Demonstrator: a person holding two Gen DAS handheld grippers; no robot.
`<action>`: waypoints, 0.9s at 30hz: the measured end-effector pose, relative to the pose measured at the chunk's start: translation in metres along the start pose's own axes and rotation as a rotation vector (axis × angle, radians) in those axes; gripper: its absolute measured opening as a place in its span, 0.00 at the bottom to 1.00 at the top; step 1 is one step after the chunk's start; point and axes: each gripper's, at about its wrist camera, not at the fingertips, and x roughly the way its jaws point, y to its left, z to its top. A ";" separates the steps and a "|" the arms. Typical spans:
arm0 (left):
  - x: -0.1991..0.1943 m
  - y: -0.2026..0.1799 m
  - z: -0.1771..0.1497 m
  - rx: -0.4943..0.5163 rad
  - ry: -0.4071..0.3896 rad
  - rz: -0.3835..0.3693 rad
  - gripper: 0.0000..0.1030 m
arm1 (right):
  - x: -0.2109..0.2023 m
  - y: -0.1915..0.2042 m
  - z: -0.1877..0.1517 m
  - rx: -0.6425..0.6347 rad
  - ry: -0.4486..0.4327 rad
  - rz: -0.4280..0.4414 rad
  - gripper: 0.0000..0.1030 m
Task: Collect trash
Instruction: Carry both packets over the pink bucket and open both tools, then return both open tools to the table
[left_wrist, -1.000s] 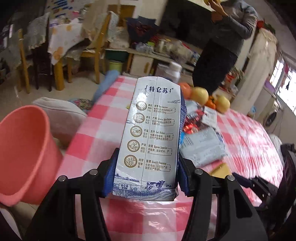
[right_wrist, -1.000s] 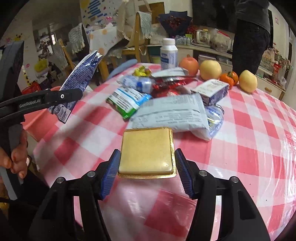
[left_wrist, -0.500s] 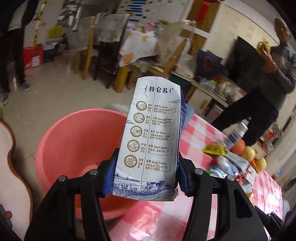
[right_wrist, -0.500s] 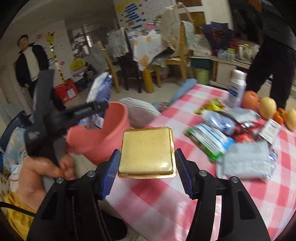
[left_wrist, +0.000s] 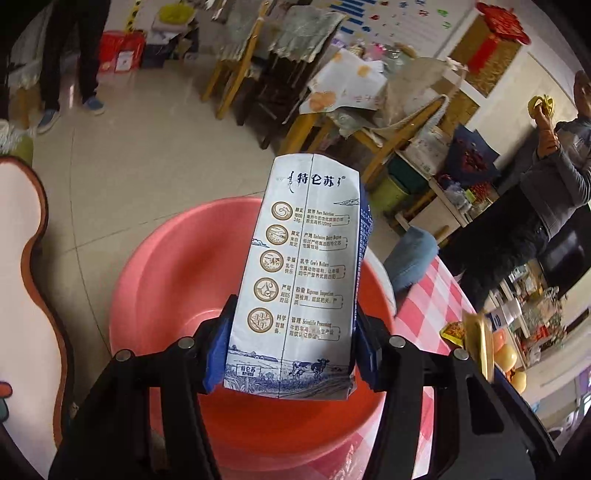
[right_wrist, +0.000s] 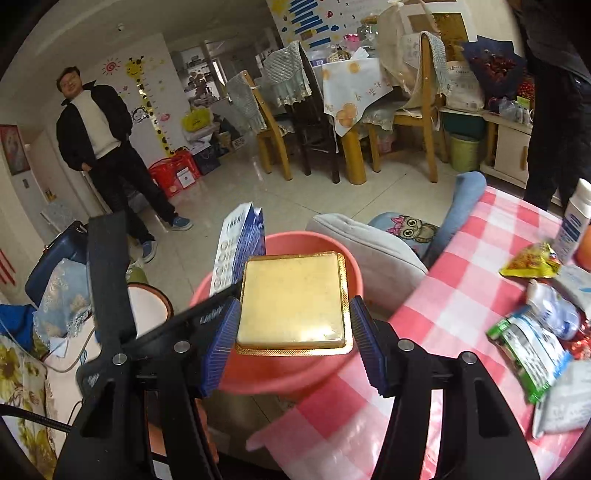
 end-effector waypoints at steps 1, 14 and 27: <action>0.002 0.003 0.001 -0.007 0.003 0.006 0.55 | 0.005 -0.002 0.003 0.010 0.003 0.010 0.61; 0.004 0.000 0.004 0.028 -0.048 0.040 0.80 | -0.016 -0.043 -0.017 0.149 -0.086 -0.021 0.85; -0.010 -0.049 -0.016 0.209 -0.153 -0.118 0.88 | -0.062 -0.055 -0.071 0.056 -0.094 -0.247 0.86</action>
